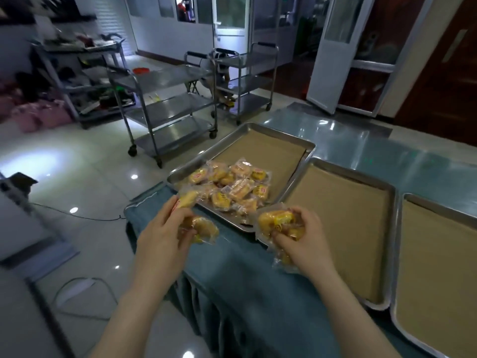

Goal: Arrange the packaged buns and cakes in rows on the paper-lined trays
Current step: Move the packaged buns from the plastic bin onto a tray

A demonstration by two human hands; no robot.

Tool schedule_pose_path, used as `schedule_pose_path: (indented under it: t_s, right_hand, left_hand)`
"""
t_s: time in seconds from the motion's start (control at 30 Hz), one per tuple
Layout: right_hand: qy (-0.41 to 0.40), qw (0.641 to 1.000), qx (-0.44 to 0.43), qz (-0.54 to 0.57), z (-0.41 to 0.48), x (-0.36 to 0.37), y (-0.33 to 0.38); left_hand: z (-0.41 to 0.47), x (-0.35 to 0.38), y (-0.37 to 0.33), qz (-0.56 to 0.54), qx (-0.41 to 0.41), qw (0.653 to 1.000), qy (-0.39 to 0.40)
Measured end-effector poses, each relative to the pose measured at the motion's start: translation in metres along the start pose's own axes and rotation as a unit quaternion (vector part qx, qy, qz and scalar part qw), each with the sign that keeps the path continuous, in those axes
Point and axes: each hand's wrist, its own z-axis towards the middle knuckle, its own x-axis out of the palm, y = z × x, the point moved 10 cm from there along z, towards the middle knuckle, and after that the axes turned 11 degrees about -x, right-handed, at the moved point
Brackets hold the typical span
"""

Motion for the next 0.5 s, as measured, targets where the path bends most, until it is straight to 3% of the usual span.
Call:
schedule_pose_path:
  t_s: [0.13, 0.27, 0.5]
  right_hand:
    - [-0.085, 0.991, 0.078, 0.067, 0.029, 0.047, -0.038]
    - [-0.146, 0.979, 0.126, 0.065, 0.070, 0.093, -0.068]
    - [-0.116, 0.986, 0.116, -0.034, 0.128, 0.153, -0.097]
  left_hand:
    - [0.047, 0.003, 0.046, 0.033, -0.035, 0.999, 0.008]
    - [0.102, 0.011, 0.078, 0.083, -0.040, 0.996, 0.019]
    - [0.177, 0.053, 0.110, 0.102, -0.023, 0.992, 0.064]
